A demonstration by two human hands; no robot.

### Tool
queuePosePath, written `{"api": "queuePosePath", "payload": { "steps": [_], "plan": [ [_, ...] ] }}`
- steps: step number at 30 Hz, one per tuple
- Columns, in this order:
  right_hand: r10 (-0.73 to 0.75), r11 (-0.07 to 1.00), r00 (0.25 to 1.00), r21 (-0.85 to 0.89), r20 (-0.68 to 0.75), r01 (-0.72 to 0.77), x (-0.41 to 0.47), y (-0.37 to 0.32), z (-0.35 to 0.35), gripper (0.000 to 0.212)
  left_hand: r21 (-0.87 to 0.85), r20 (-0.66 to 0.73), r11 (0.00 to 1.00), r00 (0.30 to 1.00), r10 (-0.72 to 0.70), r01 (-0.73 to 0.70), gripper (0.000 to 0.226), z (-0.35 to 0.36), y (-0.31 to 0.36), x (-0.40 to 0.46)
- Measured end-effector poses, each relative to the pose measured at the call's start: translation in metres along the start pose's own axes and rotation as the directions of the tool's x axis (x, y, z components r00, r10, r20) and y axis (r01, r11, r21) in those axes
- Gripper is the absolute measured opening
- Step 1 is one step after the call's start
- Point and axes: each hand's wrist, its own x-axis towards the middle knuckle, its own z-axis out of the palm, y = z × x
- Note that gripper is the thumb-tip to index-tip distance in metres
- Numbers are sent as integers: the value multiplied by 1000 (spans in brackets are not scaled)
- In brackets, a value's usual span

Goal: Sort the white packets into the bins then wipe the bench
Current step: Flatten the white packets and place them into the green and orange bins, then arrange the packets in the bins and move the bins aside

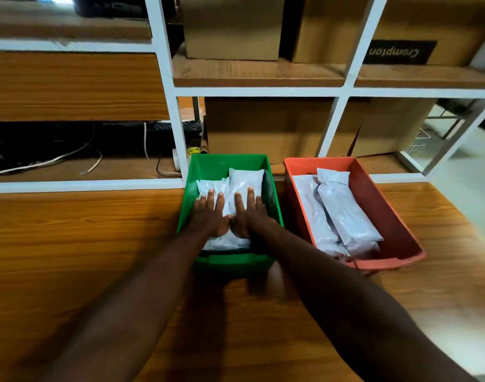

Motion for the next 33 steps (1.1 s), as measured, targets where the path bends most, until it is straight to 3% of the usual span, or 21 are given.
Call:
{"api": "queuePosePath", "payload": {
  "steps": [6, 16, 22, 27, 33],
  "plan": [
    [49, 998, 997, -52, 59, -46, 7, -5, -2, 83, 44, 110, 998, 993, -43, 39, 80, -8, 3, 0],
    [-111, 993, 960, -73, -258, 95, -23, -8, -23, 67, -36, -105, 997, 993, 60, -64, 64, -46, -2, -20],
    [-214, 972, 826, -28, -522, 234, -73, 2, -28, 63, -129, -411, 976, 905, 107, -174, 67, -57, 7, -64],
    [-154, 965, 666, 32, -730, 259, -126, 24, -24, 56, -280, -547, 900, 826, 136, -334, 74, -39, 31, -106],
    [-49, 983, 648, 80, -760, 168, -172, 78, -20, 64, -351, -610, 817, 773, 172, -458, 72, -33, 92, -147]
  ]
}}
